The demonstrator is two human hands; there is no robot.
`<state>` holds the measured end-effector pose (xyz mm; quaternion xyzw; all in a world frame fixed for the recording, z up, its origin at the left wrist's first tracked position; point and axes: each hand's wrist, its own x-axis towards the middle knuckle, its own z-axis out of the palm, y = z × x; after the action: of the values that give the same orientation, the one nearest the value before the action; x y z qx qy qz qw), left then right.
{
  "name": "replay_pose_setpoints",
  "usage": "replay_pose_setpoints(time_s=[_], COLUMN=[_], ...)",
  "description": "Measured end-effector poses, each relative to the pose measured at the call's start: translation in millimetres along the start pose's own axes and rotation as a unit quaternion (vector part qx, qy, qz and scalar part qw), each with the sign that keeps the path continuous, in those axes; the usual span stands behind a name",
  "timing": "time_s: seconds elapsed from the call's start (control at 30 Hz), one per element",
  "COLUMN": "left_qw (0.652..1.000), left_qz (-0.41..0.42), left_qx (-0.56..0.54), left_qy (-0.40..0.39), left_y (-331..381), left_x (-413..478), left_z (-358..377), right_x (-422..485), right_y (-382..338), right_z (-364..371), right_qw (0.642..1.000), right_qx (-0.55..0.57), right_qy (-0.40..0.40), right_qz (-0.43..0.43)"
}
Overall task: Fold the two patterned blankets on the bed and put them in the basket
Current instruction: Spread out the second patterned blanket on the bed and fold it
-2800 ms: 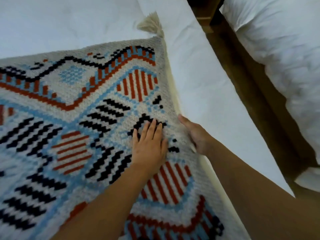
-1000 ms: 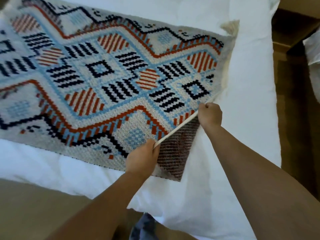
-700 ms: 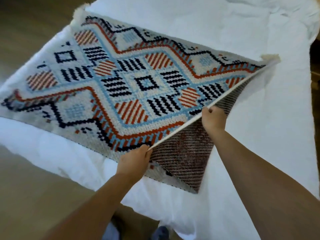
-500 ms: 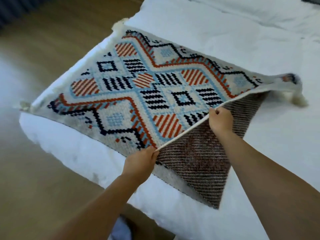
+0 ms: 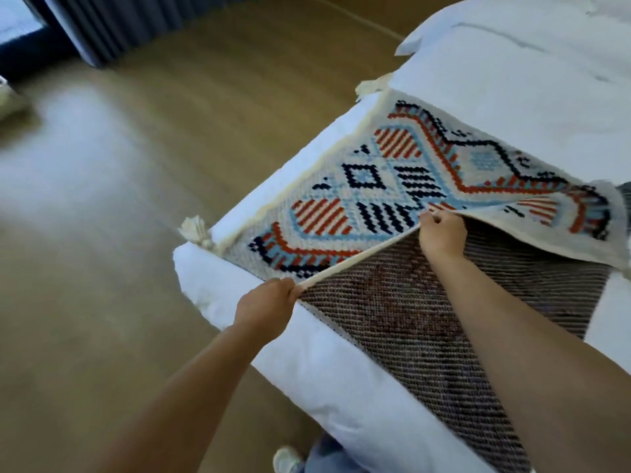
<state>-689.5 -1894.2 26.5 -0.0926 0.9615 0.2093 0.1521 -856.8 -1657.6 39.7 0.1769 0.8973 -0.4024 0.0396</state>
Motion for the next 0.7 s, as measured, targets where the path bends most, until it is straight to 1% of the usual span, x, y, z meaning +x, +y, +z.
replay_pose_setpoints(time_s=[0.07,0.2,0.37,0.43,0.5,0.57,0.7], left_qw=[1.000,0.996,0.988,0.984,0.982,0.982,0.984], left_qz=[-0.016,-0.057,-0.077,-0.089,-0.083,-0.067,0.016], left_qx=[0.011,0.015,0.065,0.063,0.038,0.007,-0.024], left_qy=[-0.008,-0.066,-0.117,-0.138,-0.165,-0.178,-0.177], left_y=[-29.9,-88.6,-144.3,-166.1,-186.8,-200.4,-210.0], left_x=[17.8,51.3,86.1,104.3,118.9,129.1,147.3], left_z=[-8.0,-17.5,-28.9,-36.4,-38.7,-37.0,-31.2], right_x=[5.7,13.7,24.6,31.1,35.0,37.6,42.0], right_y=[-21.3,-54.0,-91.4,-108.9,-122.1,-128.7,-125.7], right_z=[31.7,97.8,171.5,197.0,221.8,242.2,264.8], right_qw=[1.000,0.999,0.994,0.992,0.990,0.989,0.989], right_qx=[-0.002,-0.027,-0.071,-0.088,-0.102,-0.124,-0.142], right_qy=[-0.010,-0.032,-0.063,-0.066,-0.074,-0.077,-0.038], right_qz=[-0.011,-0.034,-0.060,-0.069,-0.062,-0.036,0.028])
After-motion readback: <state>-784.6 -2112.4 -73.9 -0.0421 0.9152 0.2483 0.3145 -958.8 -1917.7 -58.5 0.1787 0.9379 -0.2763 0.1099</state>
